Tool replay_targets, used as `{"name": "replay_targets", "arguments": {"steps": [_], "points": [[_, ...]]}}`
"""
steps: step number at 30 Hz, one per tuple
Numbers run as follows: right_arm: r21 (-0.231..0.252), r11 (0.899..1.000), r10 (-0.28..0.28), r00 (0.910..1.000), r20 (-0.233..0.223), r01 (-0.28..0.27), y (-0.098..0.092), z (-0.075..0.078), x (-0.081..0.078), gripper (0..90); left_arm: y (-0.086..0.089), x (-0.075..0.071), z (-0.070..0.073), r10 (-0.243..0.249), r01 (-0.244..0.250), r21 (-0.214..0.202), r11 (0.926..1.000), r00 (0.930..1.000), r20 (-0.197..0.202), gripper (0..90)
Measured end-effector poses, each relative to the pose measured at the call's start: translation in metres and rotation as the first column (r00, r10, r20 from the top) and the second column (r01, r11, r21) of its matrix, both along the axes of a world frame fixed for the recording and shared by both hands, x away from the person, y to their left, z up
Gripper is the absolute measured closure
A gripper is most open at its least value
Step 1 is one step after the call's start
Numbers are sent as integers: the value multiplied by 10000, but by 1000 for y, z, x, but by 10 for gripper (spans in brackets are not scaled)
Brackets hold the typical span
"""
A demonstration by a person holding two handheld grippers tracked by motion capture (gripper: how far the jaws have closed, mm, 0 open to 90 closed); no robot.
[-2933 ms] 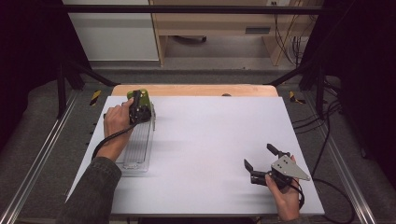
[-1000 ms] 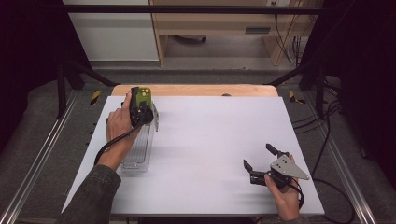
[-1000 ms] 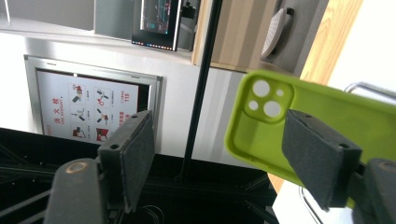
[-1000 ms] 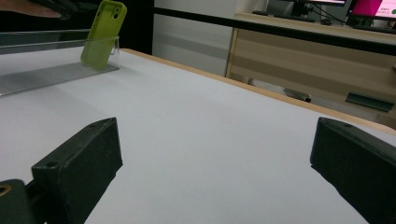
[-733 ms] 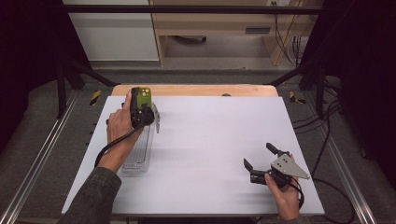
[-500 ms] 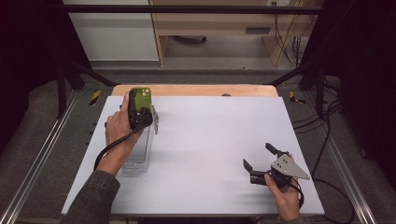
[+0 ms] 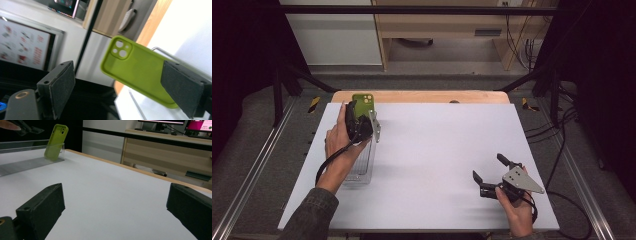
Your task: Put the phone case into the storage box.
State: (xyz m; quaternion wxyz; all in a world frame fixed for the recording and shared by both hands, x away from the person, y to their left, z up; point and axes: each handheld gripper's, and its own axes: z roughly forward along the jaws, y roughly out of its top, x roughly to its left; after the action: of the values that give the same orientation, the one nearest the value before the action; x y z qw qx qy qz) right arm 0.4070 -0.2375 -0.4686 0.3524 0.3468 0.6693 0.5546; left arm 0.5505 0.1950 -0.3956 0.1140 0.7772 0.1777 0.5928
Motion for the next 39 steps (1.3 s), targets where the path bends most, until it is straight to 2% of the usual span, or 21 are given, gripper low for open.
{"name": "replay_targets", "arguments": {"steps": [5, 6, 9, 11, 13, 15, 16, 19, 20, 22, 23, 26, 29, 30, 31, 32, 33, 34, 36, 39], "points": [[18, 10000, 9, 10000, -3, -9, 0, 0, 0, 18, 1, -3, 4, -76, 47, -1101, 9939, 9996, -261, 111], [21, 10000, 5, 10000, -6, -5, 0, 0, 0, 18, 1, -4, 4, -133, 90, -1451, 9894, 9995, -289, 109], [35, 10000, -1, 10000, 13, 1, 0, 0, 0, 17, 2, -6, 7, -193, 68, -1971, 9804, 9979, -615, 94], [38, 10000, 1, 10000, -2, -1, 0, 0, 0, 17, 4, -8, 9, -310, 61, -2743, 9616, 9958, -864, 84], [37, 10000, 9, 10000, 1, -9, 0, 0, 0, 17, 7, -8, 11, -430, -49, -3720, 9282, 9918, -1203, 80], [26, 10000, 20, 10000, 3, -20, 0, 0, 0, 17, 9, -8, 11, -505, -111, -4208, 9071, 9896, -1350, 68], [19, 10000, 19, 10000, 6, -19, 1, 0, 0, 18, 9, -9, 12, -506, -131, -4279, 9037, 9893, -1371, 66], [10, 10000, 11, 10000, 1, -11, 0, 0, 0, 17, 10, -11, 13, -678, -57, -4646, 8855, 9876, -1413, 60], [15, 10000, 8, 10000, -2, -8, 0, 0, 0, 17, 10, -11, 13, -704, -43, -4667, 8844, 9873, -1425, 58], [0, 10000, 9, 10000, -10, -9, 1, 0, 0, 17, 11, -12, 14, -948, 41, -5127, 8585, 9840, -1509, 53], [-1, 10000, 8, 10000, -13, -8, 1, 0, 0, 17, 12, -13, 15, -1004, 44, -5298, 8481, 9832, -1526, 50], [-30, 10000, 29, 10000, -13, -29, 1, 0, 0, 18, 12, -13, 17, -1174, 166, -5534, 8327, 9821, -1472, 50], [-30, 10000, 33, 10000, -10, -33, 1, 0, 0, 18, 12, -14, 18, -1338, 175, -5954, 8032, 9793, -1518, 48], [-31, 10000, 37, 10000, -14, -37, 1, 0, 0, 18, 12, -15, 18, -1432, 148, -6155, 7880, 9767, -1599, 46], [-37, 10000, 40, 10000, -12, -40, 1, 0, 0, 18, 13, -16, 18, -1526, 177, -6274, 7785, 9750, -1618, 41], [-38, 10000, 43, 10000, -10, -43, 1, 0, 0, 18, 13, -16, 18, -1707, 228, -6525, 7574, 9716, -1642, 38], [-36, 10000, 49, 10000, -4, -49, 1, 0, 0, 18, 15, -17, 18, -1831, 246, -6817, 7312, 9698, -1613, 39], [-23, 10000, 53, 10000, -4, -53, 1, 0, 0, 18, 16, -18, 18, -1832, 231, -6964, 7173, 9705, -1565, 37], [-25, 10000, 50, 10000, -9, -50, 1, 0, 0, 17, 18, -19, 17, -1926, 297, -7099, 7037, 9697, -1503, 37], [-28, 10000, 56, 10000, -4, -56, 1, 0, 0, 18, 21, -21, 18, -1997, 384, -7341, 6780, 9707, -1337, 37]]}}
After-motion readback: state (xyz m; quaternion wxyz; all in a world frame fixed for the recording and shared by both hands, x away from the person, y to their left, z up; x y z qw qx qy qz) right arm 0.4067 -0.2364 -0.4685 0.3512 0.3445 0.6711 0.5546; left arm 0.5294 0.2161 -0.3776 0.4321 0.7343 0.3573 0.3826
